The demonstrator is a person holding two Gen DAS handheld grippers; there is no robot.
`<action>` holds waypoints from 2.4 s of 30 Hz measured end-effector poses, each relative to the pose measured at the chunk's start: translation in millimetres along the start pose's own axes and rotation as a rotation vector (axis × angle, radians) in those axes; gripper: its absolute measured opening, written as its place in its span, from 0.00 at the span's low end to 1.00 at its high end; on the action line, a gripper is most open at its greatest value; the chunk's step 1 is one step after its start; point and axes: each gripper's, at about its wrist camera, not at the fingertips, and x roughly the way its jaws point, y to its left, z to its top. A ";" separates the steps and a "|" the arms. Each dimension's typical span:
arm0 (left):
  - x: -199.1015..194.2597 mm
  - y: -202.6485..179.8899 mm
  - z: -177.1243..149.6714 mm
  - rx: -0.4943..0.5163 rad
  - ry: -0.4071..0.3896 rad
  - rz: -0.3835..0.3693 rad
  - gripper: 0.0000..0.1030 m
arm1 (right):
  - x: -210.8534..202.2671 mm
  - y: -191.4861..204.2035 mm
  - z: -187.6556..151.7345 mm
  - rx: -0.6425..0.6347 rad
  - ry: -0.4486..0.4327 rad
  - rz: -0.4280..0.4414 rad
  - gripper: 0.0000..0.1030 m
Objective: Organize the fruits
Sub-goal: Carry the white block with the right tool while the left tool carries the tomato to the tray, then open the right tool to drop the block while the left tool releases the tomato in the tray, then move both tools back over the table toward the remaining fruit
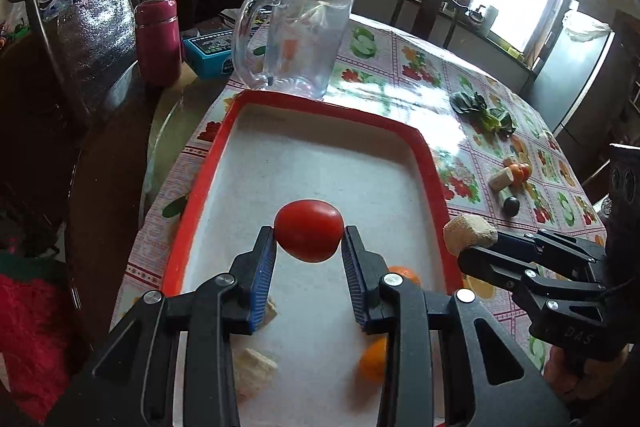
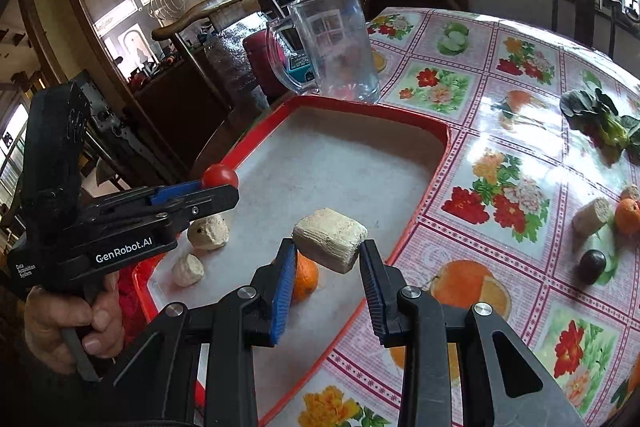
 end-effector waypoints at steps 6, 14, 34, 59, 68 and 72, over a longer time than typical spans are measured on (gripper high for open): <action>22.6 9.4 7.7 0.010 0.044 0.028 0.31 | 33.1 4.0 10.0 -0.031 0.053 -0.028 0.32; 44.1 19.0 11.4 -0.011 0.119 0.045 0.31 | 61.4 2.5 13.6 -0.061 0.113 -0.040 0.33; 15.7 -3.0 -2.6 -0.030 0.085 0.047 0.43 | -19.3 -23.4 -12.1 0.022 -0.014 -0.018 0.38; 16.9 -134.3 -12.6 0.150 0.097 -0.116 0.44 | -105.7 -141.8 -80.3 0.235 -0.070 -0.186 0.40; 32.1 -179.1 -17.6 0.217 0.129 -0.159 0.44 | -117.0 -182.0 -85.4 0.286 -0.092 -0.230 0.40; 43.3 -196.9 -16.7 0.236 0.145 -0.178 0.44 | -115.6 -203.9 -79.6 0.300 -0.100 -0.252 0.40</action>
